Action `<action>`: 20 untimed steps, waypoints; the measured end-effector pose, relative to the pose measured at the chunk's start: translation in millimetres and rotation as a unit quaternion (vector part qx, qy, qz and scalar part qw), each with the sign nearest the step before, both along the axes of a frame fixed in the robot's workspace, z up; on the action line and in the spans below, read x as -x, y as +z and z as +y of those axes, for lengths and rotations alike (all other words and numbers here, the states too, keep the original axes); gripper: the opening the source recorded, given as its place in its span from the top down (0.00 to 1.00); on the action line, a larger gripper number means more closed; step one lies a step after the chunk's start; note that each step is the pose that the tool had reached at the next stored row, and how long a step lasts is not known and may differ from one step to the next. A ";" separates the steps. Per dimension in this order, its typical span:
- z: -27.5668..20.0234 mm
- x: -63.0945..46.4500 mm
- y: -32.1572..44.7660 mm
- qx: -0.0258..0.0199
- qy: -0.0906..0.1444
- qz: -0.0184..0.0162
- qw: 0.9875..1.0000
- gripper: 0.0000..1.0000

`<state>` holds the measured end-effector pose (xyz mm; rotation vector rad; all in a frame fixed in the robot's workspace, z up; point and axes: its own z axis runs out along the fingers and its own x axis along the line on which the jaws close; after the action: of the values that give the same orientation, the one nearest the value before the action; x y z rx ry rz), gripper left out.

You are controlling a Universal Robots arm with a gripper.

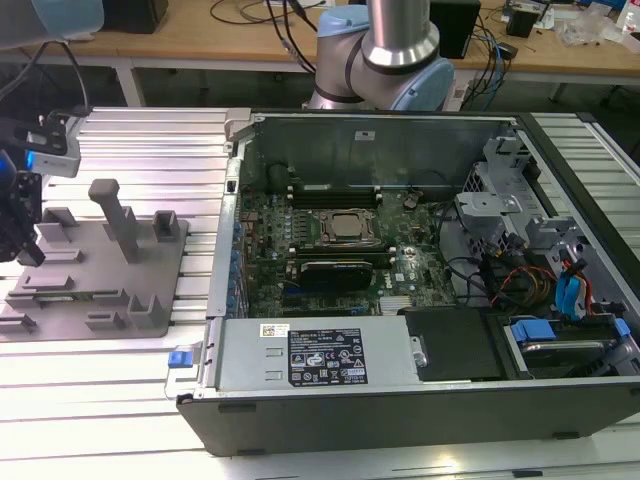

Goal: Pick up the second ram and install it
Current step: 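Pick up the second ram and move it above second insertion slot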

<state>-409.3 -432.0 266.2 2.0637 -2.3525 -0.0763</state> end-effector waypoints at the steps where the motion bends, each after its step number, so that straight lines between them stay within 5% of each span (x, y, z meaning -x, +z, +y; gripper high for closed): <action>1: 0.0 0.2 -3.3 0.000 0.002 0.000 1.000 0.92; 11: -0.1 0.3 -17.9 0.000 0.040 0.000 0.999 0.92; 20: -2.9 0.3 -26.8 0.000 0.080 0.000 0.997 0.92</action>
<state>-409.6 -434.8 239.4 2.2440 -2.1768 -0.0736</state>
